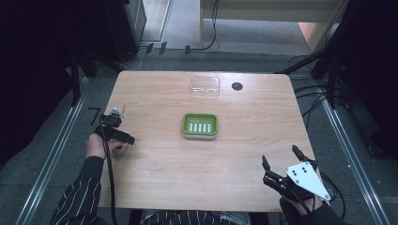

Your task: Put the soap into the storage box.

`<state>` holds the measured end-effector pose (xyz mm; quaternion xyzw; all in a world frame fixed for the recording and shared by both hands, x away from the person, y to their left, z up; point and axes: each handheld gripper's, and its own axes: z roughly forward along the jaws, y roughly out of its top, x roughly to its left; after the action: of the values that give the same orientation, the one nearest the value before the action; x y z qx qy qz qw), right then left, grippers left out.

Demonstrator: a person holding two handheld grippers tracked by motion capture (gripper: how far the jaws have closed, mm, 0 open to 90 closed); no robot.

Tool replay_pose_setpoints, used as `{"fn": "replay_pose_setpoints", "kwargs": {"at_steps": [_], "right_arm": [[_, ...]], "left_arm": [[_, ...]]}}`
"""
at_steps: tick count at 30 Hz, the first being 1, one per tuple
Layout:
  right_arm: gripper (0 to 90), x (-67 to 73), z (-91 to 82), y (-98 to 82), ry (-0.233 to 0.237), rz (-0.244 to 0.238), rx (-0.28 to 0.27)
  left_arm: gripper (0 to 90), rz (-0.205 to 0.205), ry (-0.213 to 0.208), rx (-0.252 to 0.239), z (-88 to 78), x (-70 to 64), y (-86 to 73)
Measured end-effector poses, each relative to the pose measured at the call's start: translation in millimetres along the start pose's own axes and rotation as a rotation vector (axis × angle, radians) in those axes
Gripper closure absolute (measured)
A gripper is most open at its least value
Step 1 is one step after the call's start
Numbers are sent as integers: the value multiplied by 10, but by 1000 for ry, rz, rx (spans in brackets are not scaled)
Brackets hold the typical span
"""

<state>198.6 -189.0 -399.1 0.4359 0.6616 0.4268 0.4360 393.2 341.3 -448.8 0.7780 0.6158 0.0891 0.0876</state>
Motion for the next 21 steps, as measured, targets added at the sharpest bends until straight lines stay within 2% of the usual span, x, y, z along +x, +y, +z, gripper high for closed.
{"fn": "replay_pose_setpoints", "kwargs": {"at_steps": [5,11,21], "right_arm": [[135,3,-1,1,0,2,-1],[134,1,-4,0,-2,1,-3],[134,4,-6,0,-2,0,-2]], "left_arm": [[227,-3,8,13,28,-7,8],[306,-10,21,14,6,-25,5],[334,-16,21,9,-1,-30,-10]]}}
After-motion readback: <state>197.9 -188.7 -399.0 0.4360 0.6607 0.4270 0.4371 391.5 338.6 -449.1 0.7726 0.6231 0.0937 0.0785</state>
